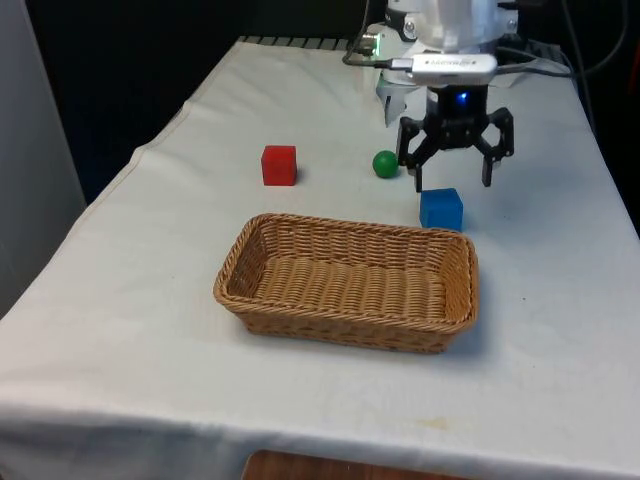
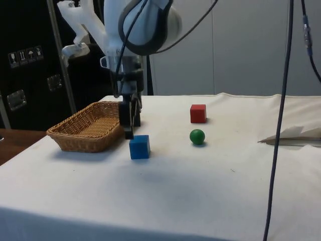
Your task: Place all non-red objects into the basket.
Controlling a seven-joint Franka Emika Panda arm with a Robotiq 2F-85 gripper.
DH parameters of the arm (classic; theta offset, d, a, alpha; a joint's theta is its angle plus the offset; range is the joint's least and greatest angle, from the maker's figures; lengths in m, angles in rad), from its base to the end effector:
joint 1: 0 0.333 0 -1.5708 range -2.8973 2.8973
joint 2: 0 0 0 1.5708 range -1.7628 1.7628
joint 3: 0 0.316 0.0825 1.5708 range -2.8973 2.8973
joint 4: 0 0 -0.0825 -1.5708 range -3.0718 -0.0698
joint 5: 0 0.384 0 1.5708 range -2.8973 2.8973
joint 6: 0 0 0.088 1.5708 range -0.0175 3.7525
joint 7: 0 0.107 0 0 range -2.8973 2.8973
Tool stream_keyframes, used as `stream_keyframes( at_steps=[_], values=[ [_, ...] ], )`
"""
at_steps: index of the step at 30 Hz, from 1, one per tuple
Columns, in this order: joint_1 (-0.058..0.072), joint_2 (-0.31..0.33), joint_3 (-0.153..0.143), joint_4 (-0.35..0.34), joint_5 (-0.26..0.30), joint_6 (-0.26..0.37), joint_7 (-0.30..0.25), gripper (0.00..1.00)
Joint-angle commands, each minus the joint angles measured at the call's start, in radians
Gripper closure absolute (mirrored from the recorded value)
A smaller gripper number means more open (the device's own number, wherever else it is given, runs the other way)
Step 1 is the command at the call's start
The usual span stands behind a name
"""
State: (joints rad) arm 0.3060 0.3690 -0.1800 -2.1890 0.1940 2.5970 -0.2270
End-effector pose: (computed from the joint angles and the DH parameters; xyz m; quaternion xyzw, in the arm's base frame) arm 0.5599 0.0666 0.2228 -0.9944 -0.1011 -0.0256 0.0187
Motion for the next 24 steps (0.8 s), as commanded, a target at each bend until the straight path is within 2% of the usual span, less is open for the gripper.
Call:
stream_keyframes(
  at_steps=[1,7,8,9,12,16,17,18,24],
  values=[
    [-0.008,0.004,0.012,-0.004,0.024,0.017,-0.023,0.0],
    [-0.011,0.031,0.019,-0.005,0.058,0.046,-0.055,0.0],
    [0.0,0.029,0.002,-0.002,0.036,0.029,-0.037,0.0],
    [-0.011,0.035,0.019,-0.005,0.064,0.051,-0.061,0.0],
    [-0.008,0.046,0.018,-0.007,0.079,0.065,-0.075,0.0],
    [-0.006,0.063,0.019,-0.013,0.078,0.092,-0.081,0.0],
    [0.0,0.062,0.007,-0.009,0.063,0.075,-0.069,0.0],
    [-0.006,0.066,0.019,-0.014,0.077,0.099,-0.081,0.0],
    [-0.004,0.087,0.022,-0.018,0.072,0.134,-0.081,0.0]
  ],
)
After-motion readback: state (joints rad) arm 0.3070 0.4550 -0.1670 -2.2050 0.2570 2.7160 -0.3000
